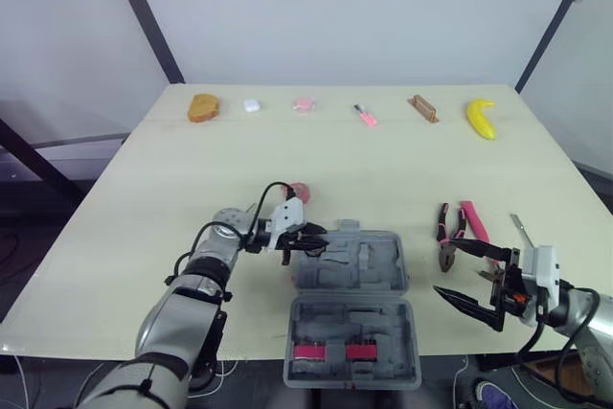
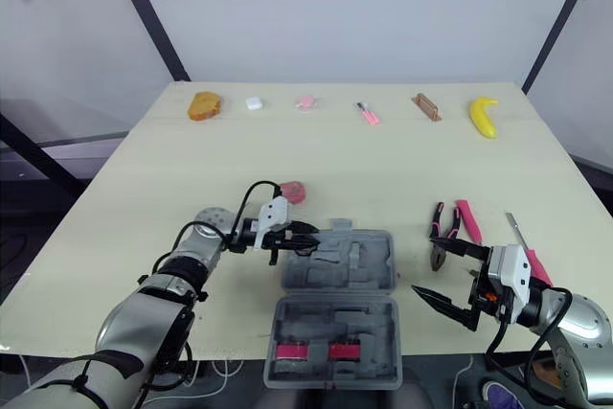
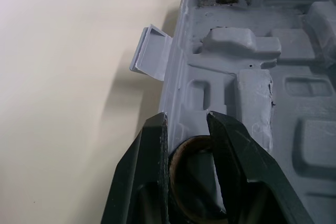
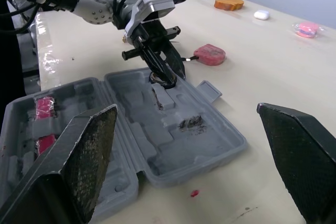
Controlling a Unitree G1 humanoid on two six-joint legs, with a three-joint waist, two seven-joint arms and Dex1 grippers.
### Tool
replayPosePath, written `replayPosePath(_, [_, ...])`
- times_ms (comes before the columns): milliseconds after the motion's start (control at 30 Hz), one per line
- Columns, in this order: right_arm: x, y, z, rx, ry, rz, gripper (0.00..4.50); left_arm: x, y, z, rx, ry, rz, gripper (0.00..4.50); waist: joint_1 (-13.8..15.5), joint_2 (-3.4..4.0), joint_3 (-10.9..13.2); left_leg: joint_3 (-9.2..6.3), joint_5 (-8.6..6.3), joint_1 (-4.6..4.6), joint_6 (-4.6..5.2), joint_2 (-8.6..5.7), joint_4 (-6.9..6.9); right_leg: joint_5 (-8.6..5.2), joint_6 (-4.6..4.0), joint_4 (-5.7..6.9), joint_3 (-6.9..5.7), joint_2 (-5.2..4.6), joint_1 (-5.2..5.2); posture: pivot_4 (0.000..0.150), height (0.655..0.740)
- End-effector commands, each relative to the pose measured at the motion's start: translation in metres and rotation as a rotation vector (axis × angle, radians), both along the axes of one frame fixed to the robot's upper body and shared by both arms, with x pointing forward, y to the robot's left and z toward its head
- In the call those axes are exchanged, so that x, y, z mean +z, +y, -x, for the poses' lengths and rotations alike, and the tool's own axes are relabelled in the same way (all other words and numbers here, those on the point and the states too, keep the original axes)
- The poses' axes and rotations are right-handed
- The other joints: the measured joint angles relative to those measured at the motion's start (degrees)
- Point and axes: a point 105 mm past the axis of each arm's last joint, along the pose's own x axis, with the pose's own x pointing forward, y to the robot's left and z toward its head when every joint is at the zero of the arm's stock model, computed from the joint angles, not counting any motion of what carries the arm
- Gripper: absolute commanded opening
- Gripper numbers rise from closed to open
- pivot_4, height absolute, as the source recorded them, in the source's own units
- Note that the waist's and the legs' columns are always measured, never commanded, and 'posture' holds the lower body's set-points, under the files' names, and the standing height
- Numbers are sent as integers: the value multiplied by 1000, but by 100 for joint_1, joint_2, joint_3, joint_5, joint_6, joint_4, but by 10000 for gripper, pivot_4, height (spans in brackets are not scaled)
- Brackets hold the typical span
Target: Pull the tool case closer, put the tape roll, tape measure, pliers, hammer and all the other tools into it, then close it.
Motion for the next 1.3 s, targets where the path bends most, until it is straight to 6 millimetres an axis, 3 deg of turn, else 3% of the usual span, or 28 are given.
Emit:
replayPosePath(33, [7, -1, 2, -3, -38, -4, 45000, -23, 2, 11, 8, 71, -33, 13020, 9, 1, -2, -3, 0, 4, 0, 0, 0, 0, 1, 0, -2, 0, 5, 1500, 7400])
replayPosePath(333, [7, -4, -2, -10, -43, 1, 45000, -10, 3, 13, -35, 0, 16, 13020, -7, 2, -2, -3, 0, 2, 0, -1, 0, 3, 4, -3, -2, 0, 5, 1500, 7400])
replayPosePath(533, [7, -3, -3, -4, -47, 0, 45000, -27, 11, 20, -26, -4, -65, 13020, -9, 2, -3, -2, 0, 3, 0, 0, -1, 3, 4, -6, -1, 0, 5, 1500, 7400])
replayPosePath(767, [8, -4, -4, -2, -47, 2, 45000, -28, 8, 21, -19, -20, -42, 13020, -8, 7, -6, -1, 0, 6, 0, 0, -1, 3, 4, -2, 0, 0, 6, 1500, 7400])
replayPosePath(933, [15, -8, -8, -43, -50, -55, 45000, -2, 6, 15, 9, -54, 108, 13020, -18, 11, -8, -2, 0, 5, 0, 3, -1, 3, 4, -2, -1, 0, 5, 1500, 7400])
replayPosePath(1100, [23, -25, -14, -149, -43, -133, 45000, 26, 15, 24, 30, -38, 292, 13020, -16, 10, -5, 1, 0, -13, 0, 15, -2, 3, 4, -5, 5, -3, -12, 1500, 7400])
replayPosePath(1200, [27, -45, -16, -238, -47, -151, 45000, 42, 35, 32, 117, 17, 385, 13020, -10, 11, -5, -1, 0, -16, 0, 16, -3, 3, 3, -3, 3, -4, -16, 1500, 7400])
replayPosePath(1300, [21, -76, -11, -387, -35, -141, 45000, 55, 75, 46, 277, 47, 459, 13020, -33, 12, -4, 4, 0, -13, 0, 19, -9, 3, 3, -6, 11, -6, -17, 1500, 7400])
